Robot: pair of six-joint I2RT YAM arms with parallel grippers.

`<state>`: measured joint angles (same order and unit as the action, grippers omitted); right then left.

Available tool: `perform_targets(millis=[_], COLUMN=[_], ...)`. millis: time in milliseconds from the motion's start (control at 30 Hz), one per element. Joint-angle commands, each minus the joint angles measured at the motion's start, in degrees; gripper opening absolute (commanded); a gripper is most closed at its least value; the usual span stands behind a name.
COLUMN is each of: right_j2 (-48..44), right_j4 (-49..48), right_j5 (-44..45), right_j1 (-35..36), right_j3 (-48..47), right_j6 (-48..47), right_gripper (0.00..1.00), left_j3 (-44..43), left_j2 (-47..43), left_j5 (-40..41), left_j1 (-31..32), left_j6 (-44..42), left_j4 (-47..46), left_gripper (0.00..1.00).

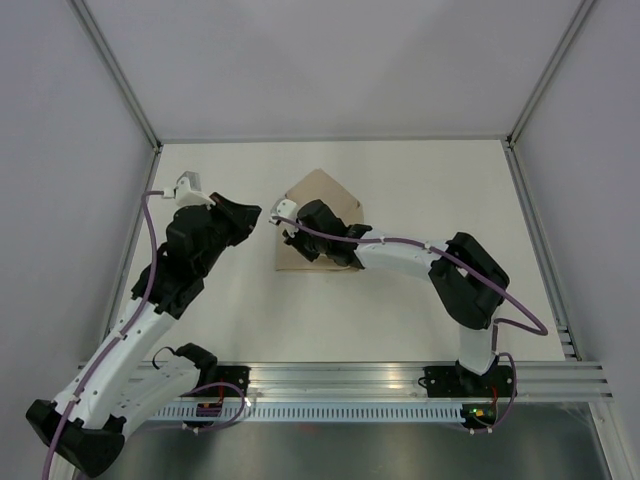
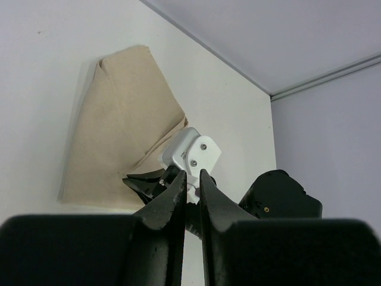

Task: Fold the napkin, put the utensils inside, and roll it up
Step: Roll the napkin with the utensil

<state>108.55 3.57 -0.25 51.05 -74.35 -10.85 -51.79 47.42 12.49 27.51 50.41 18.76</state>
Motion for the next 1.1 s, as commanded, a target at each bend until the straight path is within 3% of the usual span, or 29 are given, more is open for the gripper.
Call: perform_targets(millis=[0, 800, 1067], right_j2=[1.75, 5.53, 6.76], right_j4=[-3.13, -7.53, -7.62], right_j5=[-0.72, 1.57, 0.87], right_j1=[0.81, 3.45, 3.36], right_j3=[-2.38, 0.34, 1.13], right_j6=[-1.10, -4.35, -4.97], right_gripper=[0.07, 0.09, 0.20], left_j3=[-2.26, 0.20, 1.08], left_j2=[0.66, 1.71, 1.54], left_j5=[-0.36, -0.80, -1.15], left_j1=[0.27, 0.27, 0.27], left_j6=[-2.42, -2.86, -3.13], left_j4=[0.83, -1.10, -1.54], left_gripper=[0.19, 0.21, 0.25])
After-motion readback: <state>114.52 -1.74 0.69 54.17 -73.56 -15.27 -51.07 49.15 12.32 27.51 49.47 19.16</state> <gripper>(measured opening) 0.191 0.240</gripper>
